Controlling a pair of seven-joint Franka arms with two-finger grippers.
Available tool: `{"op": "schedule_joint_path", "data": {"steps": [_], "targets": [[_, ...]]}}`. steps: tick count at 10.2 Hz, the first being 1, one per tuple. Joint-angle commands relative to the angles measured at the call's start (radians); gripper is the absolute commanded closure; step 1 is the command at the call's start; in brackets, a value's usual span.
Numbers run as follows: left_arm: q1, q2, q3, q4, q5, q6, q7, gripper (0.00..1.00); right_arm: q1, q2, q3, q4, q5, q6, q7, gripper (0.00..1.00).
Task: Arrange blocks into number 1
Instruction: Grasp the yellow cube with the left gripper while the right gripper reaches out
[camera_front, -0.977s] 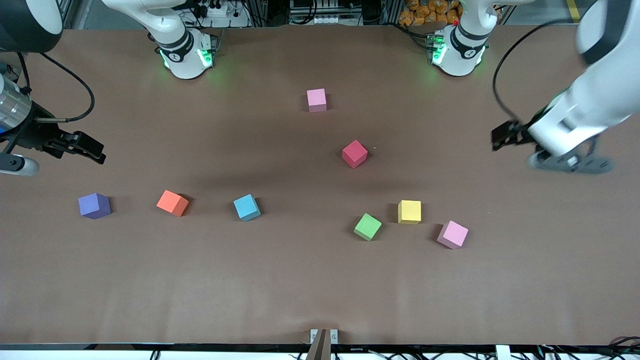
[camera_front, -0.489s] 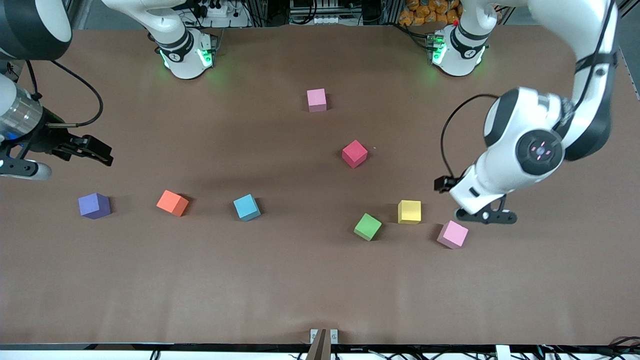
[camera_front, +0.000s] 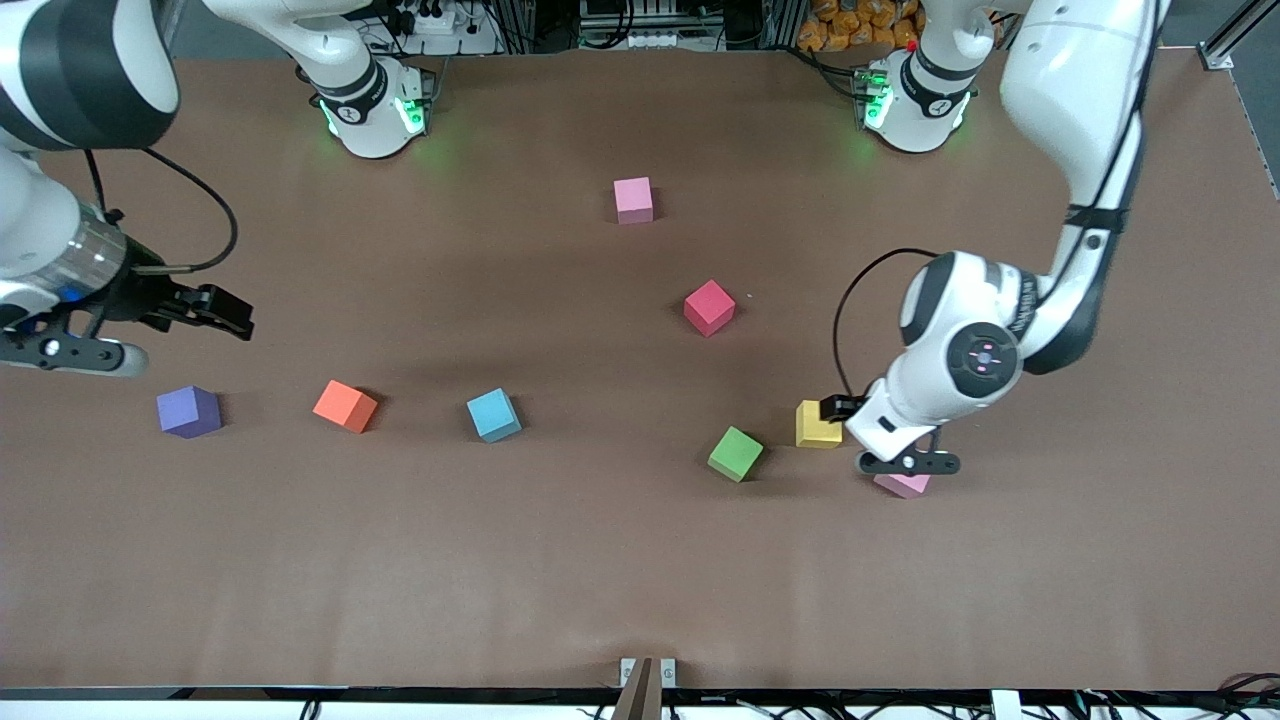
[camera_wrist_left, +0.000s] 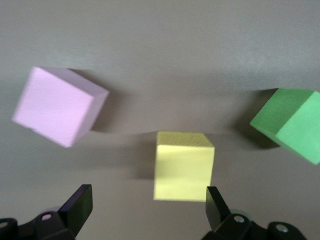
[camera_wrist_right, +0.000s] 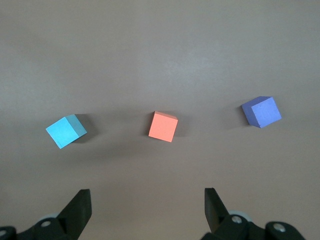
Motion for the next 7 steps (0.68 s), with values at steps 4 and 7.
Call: {"op": "schedule_joint_path", "data": {"steps": [4, 7], "targets": [[-0.062, 0.05, 0.008, -0.036, -0.004, 0.087, -0.093, 0.0, 0.034, 0.025, -0.005, -0.022, 0.012, 0.03, 0.011, 0.0], [-0.062, 0.059, 0.009, -0.036, 0.019, 0.089, -0.095, 0.0, 0.036, 0.036, -0.005, -0.022, 0.012, 0.058, 0.011, 0.0]]}}
